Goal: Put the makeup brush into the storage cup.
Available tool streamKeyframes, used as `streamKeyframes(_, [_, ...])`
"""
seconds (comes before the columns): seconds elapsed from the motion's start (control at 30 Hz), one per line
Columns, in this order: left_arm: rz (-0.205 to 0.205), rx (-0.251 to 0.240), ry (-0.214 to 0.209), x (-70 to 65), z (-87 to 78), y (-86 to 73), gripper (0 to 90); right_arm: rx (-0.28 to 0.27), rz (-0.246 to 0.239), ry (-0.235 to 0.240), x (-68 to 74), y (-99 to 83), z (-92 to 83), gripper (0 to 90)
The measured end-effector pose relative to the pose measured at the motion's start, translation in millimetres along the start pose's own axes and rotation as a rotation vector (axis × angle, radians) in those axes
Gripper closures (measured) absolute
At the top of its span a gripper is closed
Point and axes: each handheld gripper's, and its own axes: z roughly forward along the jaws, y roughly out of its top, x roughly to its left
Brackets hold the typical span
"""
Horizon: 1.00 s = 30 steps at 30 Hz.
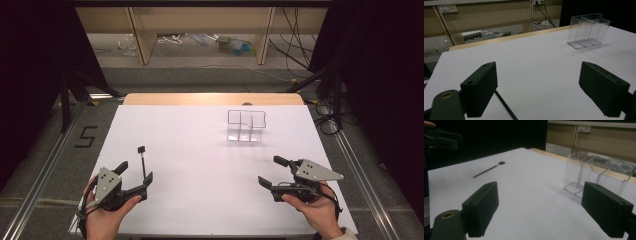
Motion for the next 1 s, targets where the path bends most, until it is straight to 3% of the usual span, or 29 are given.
streamKeyframes(0.1, [-0.009, 0.000, 0.004, 1.3, 2.7, 1.1, 15.0, 0.005, 0.003, -0.003, 0.3, 0.4, -1.4, 15.6])
streamKeyframes(0.2, [-0.019, -0.004, 0.012, 3.7, 6.0, 3.0, 15.2, -0.034, -0.013, -0.004, 0.3, 0.0, 0.7, 15.6])
streamKeyframes(0.23, [-0.021, -0.004, 0.015, 4.9, 7.9, 4.3, 15.2, -0.014, -0.013, -0.006, 1.0, 0.7, -1.0, 15.7])
streamKeyframes(0.37, [-0.024, 0.001, 0.024, 7.5, 14.2, 6.8, 15.5, -0.013, -0.009, -0.007, 1.1, 0.9, -1.1, 15.7])
streamKeyframes(0.67, [-0.036, -0.018, 0.031, 12.9, 31.0, 12.5, 16.1, -0.051, -0.008, 0.007, 0.5, 0.6, -1.0, 15.9])
streamKeyframes(0.7, [-0.034, -0.015, 0.032, 13.5, 32.3, 12.7, 16.2, -0.026, -0.011, 0.007, 0.3, 1.1, -2.2, 15.9])
streamKeyframes(1.0, [-0.066, 0.002, 0.063, 20.8, 44.2, 16.5, 17.7, -0.030, -0.011, 0.008, 1.0, 0.9, -0.7, 15.9])
